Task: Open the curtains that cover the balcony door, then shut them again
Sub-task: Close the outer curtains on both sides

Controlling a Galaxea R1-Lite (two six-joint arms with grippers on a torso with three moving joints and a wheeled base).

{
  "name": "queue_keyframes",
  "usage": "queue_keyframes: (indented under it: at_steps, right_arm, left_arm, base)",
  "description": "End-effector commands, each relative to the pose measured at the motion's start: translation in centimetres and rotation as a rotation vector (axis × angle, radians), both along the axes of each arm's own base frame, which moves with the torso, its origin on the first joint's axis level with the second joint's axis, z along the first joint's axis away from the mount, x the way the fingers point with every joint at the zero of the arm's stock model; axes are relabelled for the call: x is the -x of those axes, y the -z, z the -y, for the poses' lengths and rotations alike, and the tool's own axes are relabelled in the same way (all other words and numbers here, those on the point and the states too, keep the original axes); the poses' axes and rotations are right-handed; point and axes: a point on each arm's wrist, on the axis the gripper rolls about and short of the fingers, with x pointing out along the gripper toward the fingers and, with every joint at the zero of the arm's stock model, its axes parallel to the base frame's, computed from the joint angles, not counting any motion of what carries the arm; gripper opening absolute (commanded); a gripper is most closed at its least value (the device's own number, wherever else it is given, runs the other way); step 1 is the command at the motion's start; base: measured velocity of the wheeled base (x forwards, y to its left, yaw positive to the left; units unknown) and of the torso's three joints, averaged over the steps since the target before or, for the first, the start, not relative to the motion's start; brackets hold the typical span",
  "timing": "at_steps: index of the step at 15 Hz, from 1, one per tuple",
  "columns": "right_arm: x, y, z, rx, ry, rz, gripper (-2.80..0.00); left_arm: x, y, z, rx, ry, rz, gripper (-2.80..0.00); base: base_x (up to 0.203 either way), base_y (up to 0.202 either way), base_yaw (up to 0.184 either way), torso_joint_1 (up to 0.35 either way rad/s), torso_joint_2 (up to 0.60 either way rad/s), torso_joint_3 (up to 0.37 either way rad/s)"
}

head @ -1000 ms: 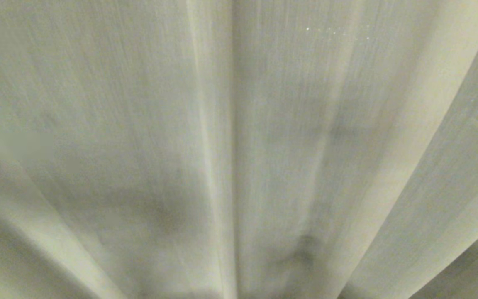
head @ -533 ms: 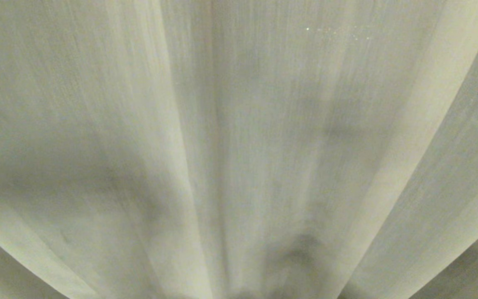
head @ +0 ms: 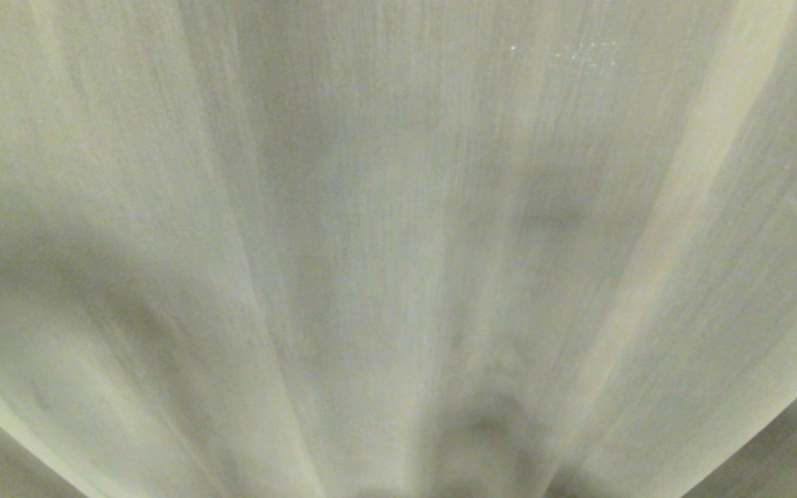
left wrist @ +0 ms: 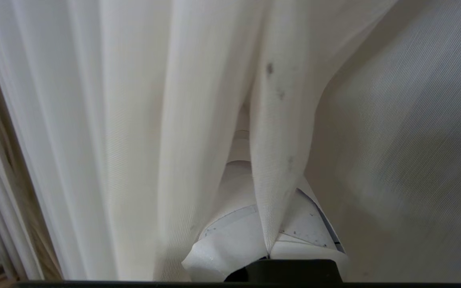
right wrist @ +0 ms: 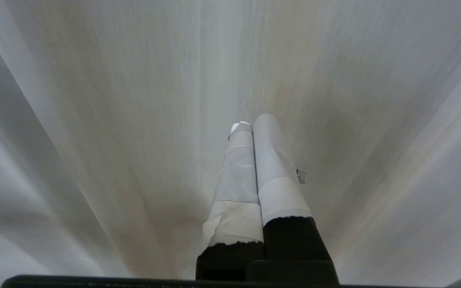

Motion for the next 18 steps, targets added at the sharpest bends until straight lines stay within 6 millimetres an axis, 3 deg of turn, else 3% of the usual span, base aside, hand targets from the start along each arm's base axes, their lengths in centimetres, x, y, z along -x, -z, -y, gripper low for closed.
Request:
queue_keyframes:
  at_steps: [1, 7, 10, 14, 18]
  right_arm:
    - [0.0, 0.0, 0.0, 0.000, -0.001, 0.000, -2.80]
    - [0.0, 0.0, 0.0, 0.000, -0.001, 0.000, -2.80]
    - [0.0, 0.0, 0.0, 0.000, -0.001, 0.000, -2.80]
    - [0.0, 0.0, 0.0, 0.001, -0.001, 0.000, -2.80]
    - [0.0, 0.0, 0.0, 0.001, -0.001, 0.000, -2.80]
  left_arm:
    - [0.2, 1.5, -3.9, 0.029, -0.030, -0.017, -2.80]
    - [2.3, 2.3, -9.9, -0.011, -0.058, -0.030, -2.80]
    - [2.9, 2.6, -11.8, -0.031, -0.071, -0.031, -2.80]
    - [2.9, 2.8, -12.0, -0.032, -0.073, -0.031, -2.80]
    - [3.0, 1.7, -10.8, -0.057, -0.065, -0.022, -2.80]
  base:
    - [0.000, 0.000, 0.000, 0.000, 0.00, 0.000]
    - [0.000, 0.000, 0.000, 0.000, 0.00, 0.000]
    - [0.000, 0.000, 0.000, 0.000, 0.00, 0.000]
    - [0.000, 0.000, 0.000, 0.000, 0.00, 0.000]
    - [0.000, 0.000, 0.000, 0.000, 0.00, 0.000]
